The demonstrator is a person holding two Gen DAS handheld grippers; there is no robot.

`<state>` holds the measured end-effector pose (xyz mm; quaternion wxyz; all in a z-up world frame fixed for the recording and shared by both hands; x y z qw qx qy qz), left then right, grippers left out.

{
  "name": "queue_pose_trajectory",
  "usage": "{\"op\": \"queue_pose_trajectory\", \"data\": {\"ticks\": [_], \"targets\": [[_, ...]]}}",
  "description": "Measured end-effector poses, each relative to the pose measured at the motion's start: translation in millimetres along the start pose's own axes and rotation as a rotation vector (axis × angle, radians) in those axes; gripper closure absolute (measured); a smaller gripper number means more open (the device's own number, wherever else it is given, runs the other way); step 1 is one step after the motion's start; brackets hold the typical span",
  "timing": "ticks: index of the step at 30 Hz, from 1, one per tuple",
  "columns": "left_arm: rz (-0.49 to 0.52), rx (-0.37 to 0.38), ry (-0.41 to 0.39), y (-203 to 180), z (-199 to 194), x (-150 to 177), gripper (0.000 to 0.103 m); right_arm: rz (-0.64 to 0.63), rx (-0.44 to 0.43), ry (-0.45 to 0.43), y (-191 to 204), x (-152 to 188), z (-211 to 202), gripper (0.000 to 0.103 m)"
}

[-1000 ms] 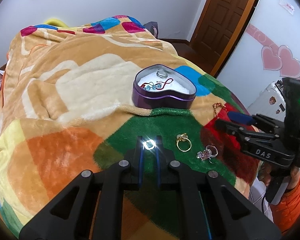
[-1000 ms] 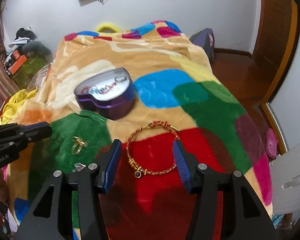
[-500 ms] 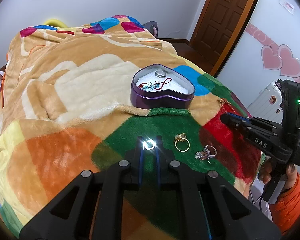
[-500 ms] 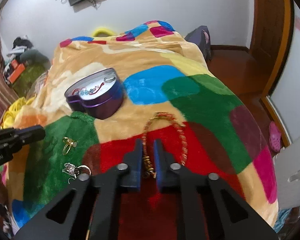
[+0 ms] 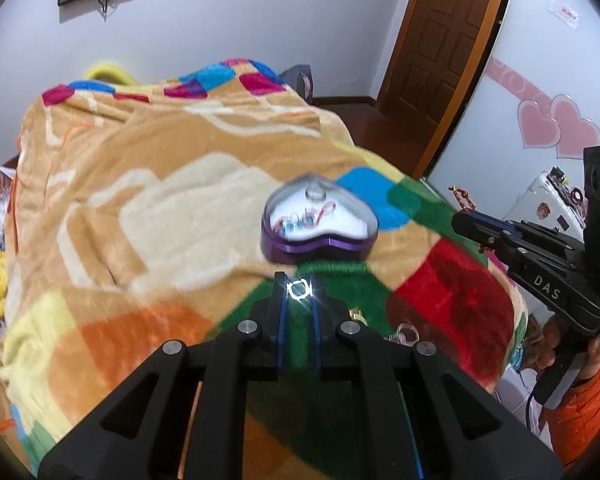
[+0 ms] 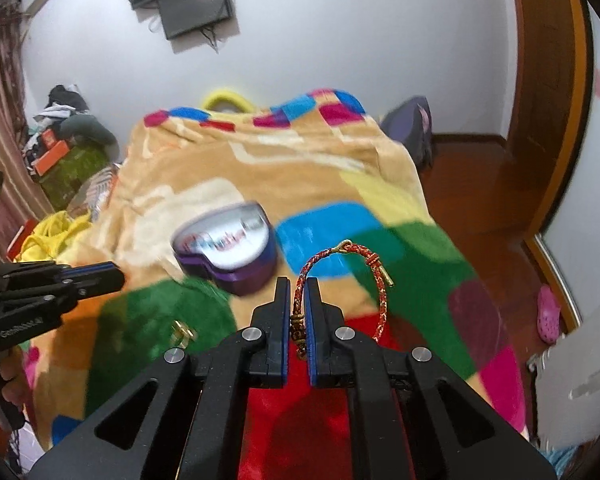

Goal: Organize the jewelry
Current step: 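Carry the ring and bracelet into the heart tin and open both tools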

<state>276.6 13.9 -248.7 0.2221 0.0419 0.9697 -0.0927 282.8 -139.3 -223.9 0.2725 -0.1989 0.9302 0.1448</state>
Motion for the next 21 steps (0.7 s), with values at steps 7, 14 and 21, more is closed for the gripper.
{"op": "queue_pose_trajectory", "data": {"ticks": [7,14,21], "targets": [[0.015,-0.013,-0.052,1.9,-13.4,-30.0,0.094,-0.065,-0.030,-0.040,24.0,-28.8,3.8,0.097],[0.020,-0.009,-0.078,7.4,-15.0,-52.8,0.094,-0.138,-0.067,-0.037,51.6,-48.5,22.6,0.097],[0.011,0.030,-0.038,14.4,7.3,-64.7,0.094,-0.204,-0.098,0.035,64.1,-50.0,56.5,0.097]]}}
Point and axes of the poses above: each gripper's, at about its wrist camera, not at the fingertips, and z roughly the way its jaws point, y to its left, x to its underside, the point moved 10 cm from there along z, roughly the way its jaws point, and after that the axes turned 15 degrees about y, right-handed, at the moved point
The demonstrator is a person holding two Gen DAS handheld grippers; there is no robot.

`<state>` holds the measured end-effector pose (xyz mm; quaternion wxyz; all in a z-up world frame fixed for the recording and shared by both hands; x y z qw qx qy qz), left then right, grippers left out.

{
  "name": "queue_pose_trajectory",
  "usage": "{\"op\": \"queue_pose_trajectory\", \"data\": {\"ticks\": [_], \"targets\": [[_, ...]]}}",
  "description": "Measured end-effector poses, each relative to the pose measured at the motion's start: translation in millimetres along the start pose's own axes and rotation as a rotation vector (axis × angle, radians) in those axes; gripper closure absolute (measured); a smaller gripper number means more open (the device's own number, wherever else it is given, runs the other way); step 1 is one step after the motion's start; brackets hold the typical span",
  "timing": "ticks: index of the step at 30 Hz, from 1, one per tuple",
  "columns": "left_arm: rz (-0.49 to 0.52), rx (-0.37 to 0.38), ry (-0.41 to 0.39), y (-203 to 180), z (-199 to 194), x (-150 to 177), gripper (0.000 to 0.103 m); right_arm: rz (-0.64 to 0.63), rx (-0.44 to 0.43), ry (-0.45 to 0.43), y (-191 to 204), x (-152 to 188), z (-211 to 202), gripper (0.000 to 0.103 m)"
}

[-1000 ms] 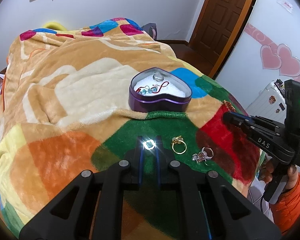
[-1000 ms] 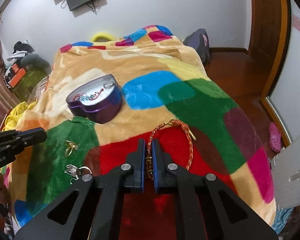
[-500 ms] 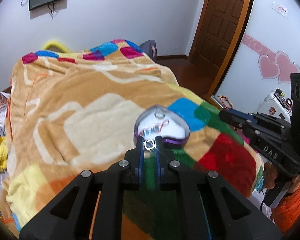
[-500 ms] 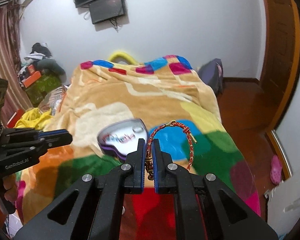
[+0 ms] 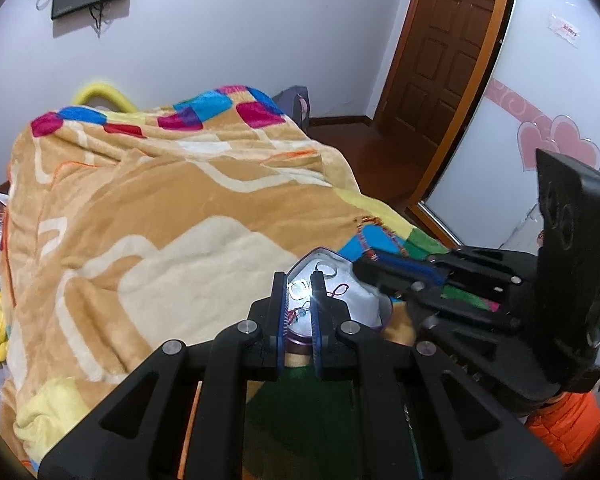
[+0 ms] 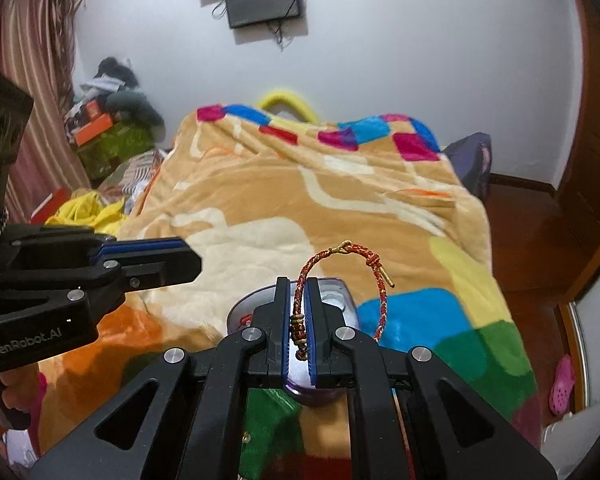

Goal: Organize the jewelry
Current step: 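Carry the ring and bracelet into the heart tin and open both tools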

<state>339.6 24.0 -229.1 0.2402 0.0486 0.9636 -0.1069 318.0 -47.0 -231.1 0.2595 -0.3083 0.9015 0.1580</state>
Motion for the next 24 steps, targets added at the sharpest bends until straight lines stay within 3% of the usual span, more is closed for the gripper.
{"op": "queue_pose_trajectory", "data": {"ticks": [11,24], "targets": [[-0.008,0.051,0.119,1.4,52.4,1.6,0.094,-0.048,-0.038,0.108,-0.5,17.0,23.4,0.097],[0.000,0.052,0.132,-0.7,52.9,2.7,0.094,-0.044,-0.016,0.160,-3.5,20.7,31.2,0.096]]}}
Point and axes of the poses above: each gripper's, at about its wrist camera, not at the fingertips, and z roughly the way its jaws point, y to its left, x to its underside, the point moved 10 cm from there along z, roughly the way its jaws point, and after that the axes turned 15 degrees about y, right-handed, at the moved point
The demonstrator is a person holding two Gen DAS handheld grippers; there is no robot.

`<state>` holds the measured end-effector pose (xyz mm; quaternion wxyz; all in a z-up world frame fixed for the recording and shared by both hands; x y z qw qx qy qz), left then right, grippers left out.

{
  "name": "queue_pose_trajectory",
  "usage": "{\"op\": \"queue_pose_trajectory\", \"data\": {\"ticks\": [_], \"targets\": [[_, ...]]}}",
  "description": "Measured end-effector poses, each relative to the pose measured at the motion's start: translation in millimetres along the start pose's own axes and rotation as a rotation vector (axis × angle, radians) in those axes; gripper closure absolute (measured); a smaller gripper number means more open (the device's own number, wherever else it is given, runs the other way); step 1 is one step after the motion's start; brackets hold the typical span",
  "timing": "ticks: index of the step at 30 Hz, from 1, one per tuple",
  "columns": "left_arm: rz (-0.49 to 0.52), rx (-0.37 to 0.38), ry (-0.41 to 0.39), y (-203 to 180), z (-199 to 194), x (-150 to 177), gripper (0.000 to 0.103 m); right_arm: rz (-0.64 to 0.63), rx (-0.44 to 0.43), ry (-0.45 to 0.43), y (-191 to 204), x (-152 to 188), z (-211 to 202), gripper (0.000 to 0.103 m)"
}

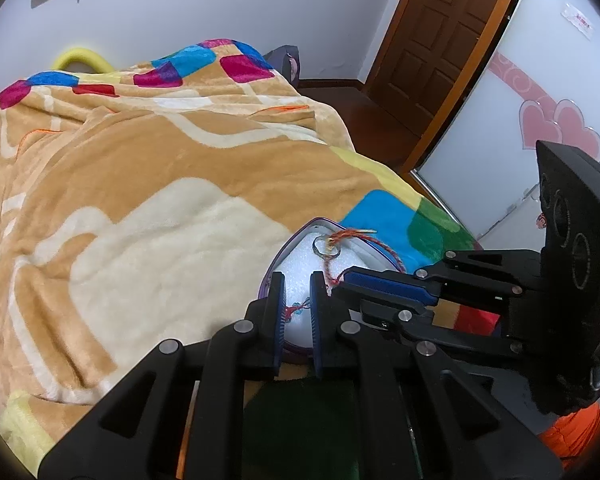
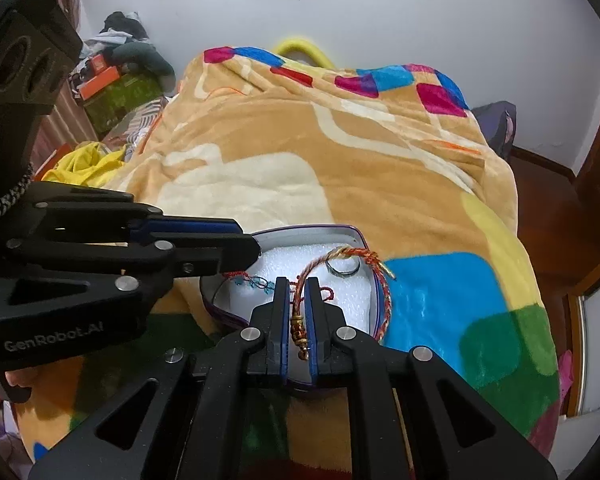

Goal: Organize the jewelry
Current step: 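Carry the ring and bracelet into the heart tin and open both tools, then withdraw both tools from the tin toward the remaining jewelry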

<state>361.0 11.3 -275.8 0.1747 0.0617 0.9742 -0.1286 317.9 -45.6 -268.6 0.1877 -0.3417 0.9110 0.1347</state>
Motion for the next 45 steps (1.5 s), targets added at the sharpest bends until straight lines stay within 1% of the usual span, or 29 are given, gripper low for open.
{"op": "queue_pose_trajectory", "data": {"ticks": [8,17,19,21,23,27,32,36,41,45], "targets": [[0.002,-0.037,-0.048,0.2,-23.5,0.9,0.086,0.016,0.021,-0.017,-2.0,0.6,-10.9,0.095],[0.007,-0.071,-0.099,-6.5,-54.3,9.6,0.079,0.034,0.063,-0.076,-1.0,4.1,-45.0,0.094],[0.007,-0.077,-0.110,-8.7,-61.5,13.3,0.076,0.041,0.072,-0.091,-1.1,6.1,-53.6,0.090],[0.009,-0.087,-0.124,-11.6,-68.2,17.2,0.071,0.050,0.081,-0.111,-1.0,9.6,-63.6,0.077],[0.013,-0.101,-0.137,-14.7,-74.8,21.7,0.067,0.055,0.088,-0.130,-0.4,12.8,-70.9,0.070],[0.026,-0.120,-0.155,-21.6,-86.4,32.5,0.059,0.071,0.089,-0.152,0.7,20.5,-84.6,0.069],[0.025,-0.122,-0.162,-26.9,-95.3,44.8,0.059,0.094,0.087,-0.167,1.8,32.4,-95.1,0.069],[0.022,-0.126,-0.153,-28.9,-95.9,56.2,0.058,0.110,0.088,-0.163,1.8,42.3,-96.6,0.069],[0.025,-0.132,-0.125,-30.8,-88.9,73.3,0.058,0.123,0.080,-0.138,3.4,55.7,-90.3,0.069],[0.027,-0.138,-0.099,-31.0,-80.0,86.0,0.058,0.139,0.067,-0.101,2.8,69.3,-78.2,0.069]]}}
Point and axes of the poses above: each gripper's, at about its wrist camera, not at the fingertips, and z roughly the way its jaws point, y to its left, x to its underside, the point moved 10 cm from there along z, roughly the way its jaws point, and after that the axes turned 15 degrees about y, right-handed, at the moved point
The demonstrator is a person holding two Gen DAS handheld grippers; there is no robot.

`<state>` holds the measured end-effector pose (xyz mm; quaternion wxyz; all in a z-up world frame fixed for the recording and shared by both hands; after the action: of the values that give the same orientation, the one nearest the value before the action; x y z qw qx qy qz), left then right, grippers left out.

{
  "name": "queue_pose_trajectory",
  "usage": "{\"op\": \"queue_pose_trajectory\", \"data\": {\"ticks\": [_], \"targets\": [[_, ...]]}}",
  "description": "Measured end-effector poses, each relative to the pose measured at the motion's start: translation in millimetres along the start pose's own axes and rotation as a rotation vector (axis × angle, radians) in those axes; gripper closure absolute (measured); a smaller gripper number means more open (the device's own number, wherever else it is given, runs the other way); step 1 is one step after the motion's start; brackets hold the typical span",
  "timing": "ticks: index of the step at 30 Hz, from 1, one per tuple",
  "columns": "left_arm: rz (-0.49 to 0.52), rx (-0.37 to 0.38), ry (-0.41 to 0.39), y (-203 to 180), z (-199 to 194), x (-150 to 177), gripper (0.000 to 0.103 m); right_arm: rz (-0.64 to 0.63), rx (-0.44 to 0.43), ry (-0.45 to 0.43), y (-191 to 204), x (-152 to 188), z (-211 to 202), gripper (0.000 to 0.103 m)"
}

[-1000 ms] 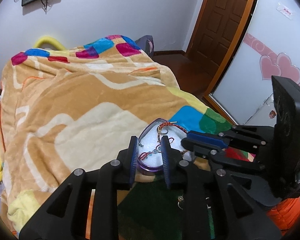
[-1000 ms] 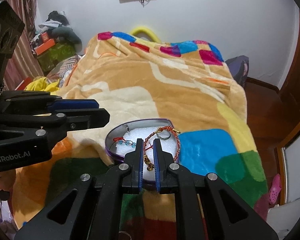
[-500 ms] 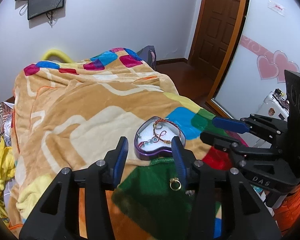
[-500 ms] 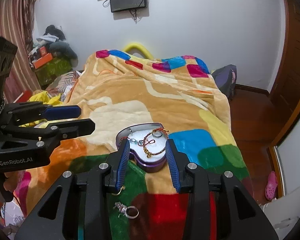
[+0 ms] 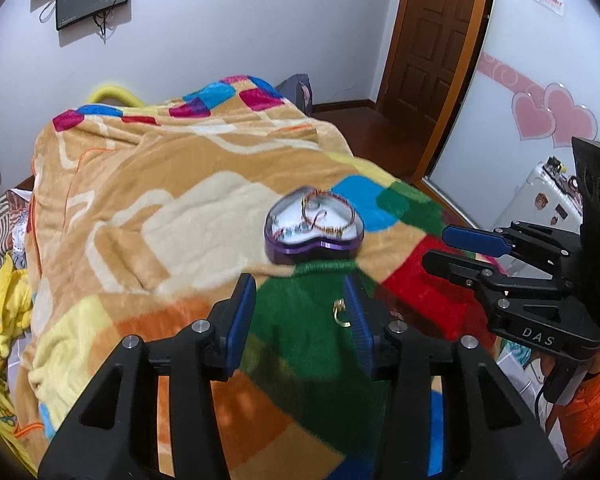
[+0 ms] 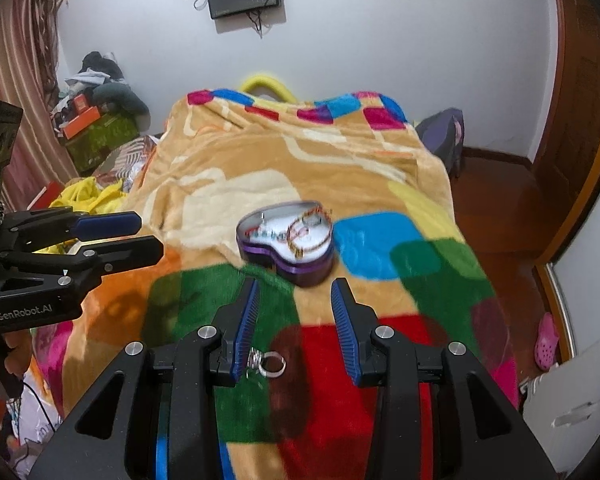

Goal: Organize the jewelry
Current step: 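Withdraw both tools from the tin toward the remaining jewelry, then grasp the gold ring with the left tool while the right tool grasps the silver charm earring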

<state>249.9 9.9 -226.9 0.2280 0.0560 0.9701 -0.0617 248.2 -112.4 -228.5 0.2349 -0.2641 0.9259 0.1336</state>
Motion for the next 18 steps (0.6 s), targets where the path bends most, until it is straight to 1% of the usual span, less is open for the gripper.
{"op": "queue_pose_trajectory", "data": {"ticks": [5,12,18], "targets": [[-0.006,0.006,0.039,-0.4,12.4,18.0,0.058,0.018,-0.012,0.053,-0.7,20.5,14.2,0.069],[-0.020,0.015,0.093,2.3,31.1,38.0,0.058,0.031,-0.029,0.155,-1.0,48.3,44.0,0.069],[-0.016,0.008,0.122,2.3,44.2,49.3,0.058,0.025,-0.042,0.151,3.9,49.2,46.4,0.069]]}}
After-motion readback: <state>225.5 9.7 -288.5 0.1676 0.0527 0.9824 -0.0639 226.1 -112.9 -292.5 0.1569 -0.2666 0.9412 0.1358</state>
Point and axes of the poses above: each gripper's, at about its wrist camera, not at the fingertips, and z roughly the way its jaws point, y to its left, x to its underside, the point moved 10 cm from there along z, roughly the way its jaws point, and after that the axes turned 15 degrees about y, right-handed, at the moved point
